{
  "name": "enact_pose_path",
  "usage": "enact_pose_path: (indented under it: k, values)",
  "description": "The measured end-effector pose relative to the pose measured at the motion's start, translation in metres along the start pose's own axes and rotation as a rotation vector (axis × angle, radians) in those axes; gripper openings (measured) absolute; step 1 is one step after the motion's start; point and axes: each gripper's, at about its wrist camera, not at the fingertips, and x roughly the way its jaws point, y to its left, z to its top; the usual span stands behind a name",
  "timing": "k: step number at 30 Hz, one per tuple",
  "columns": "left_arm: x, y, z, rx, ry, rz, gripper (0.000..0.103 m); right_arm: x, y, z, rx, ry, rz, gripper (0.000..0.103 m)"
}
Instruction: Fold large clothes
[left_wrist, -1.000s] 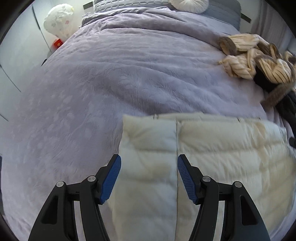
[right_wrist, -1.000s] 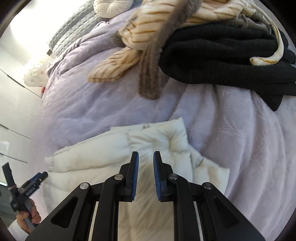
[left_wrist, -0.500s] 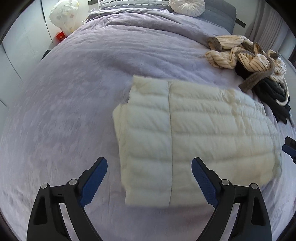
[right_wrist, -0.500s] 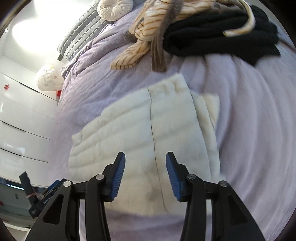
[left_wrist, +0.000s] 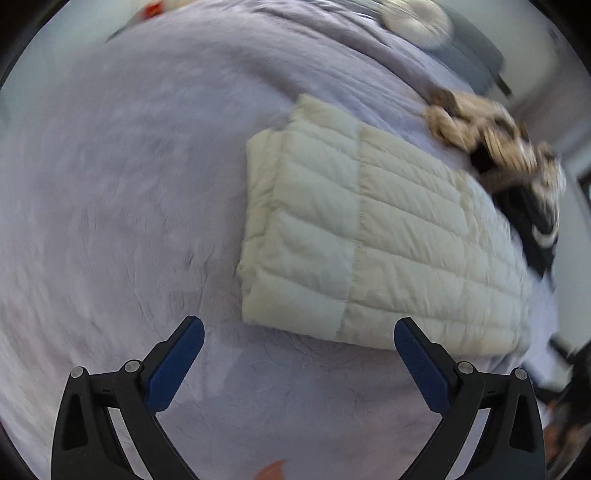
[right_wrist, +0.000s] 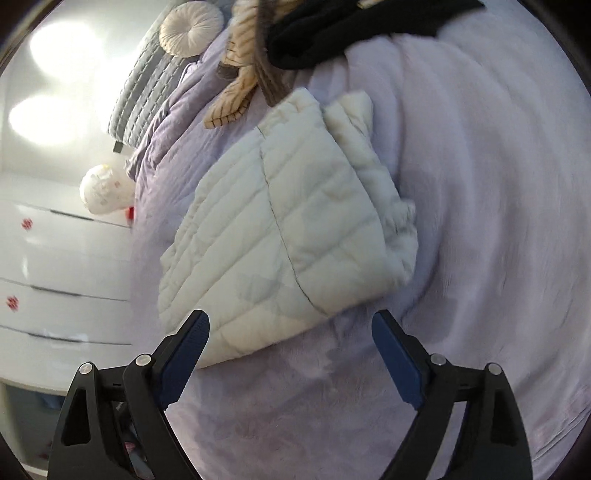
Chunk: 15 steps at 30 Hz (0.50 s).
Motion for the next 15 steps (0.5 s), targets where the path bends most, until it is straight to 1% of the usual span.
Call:
enact_pose_path:
  k: [1, 4, 7, 9, 12, 15]
  values:
    - [0.004, 0.010, -0.001, -0.053, -0.002, -0.012, 0.103, 0.003, -0.005, -0.001, 0.022, 0.013, 0.014, 0.091]
    - [0.022, 0.029, -0.003, -0.154, 0.026, -0.079, 0.103, 0.015, -0.023, -0.004, 0.106, 0.034, 0.076, 0.092]
    - [0.035, 0.033, -0.001, -0.174, 0.034, -0.140, 0.103, 0.026, -0.034, -0.001, 0.180, 0.022, 0.155, 0.092]
    - [0.042, 0.030, 0.003, -0.177, 0.033, -0.173, 0.103, 0.035, -0.035, 0.002, 0.204, 0.020, 0.204, 0.092]
    - [0.052, 0.026, 0.012, -0.183, 0.018, -0.198, 0.103, 0.051, -0.032, 0.010, 0.211, 0.023, 0.221, 0.092]
    - [0.061, 0.022, 0.025, -0.192, 0.001, -0.207, 0.103, 0.063, -0.033, 0.019, 0.241, 0.018, 0.249, 0.092]
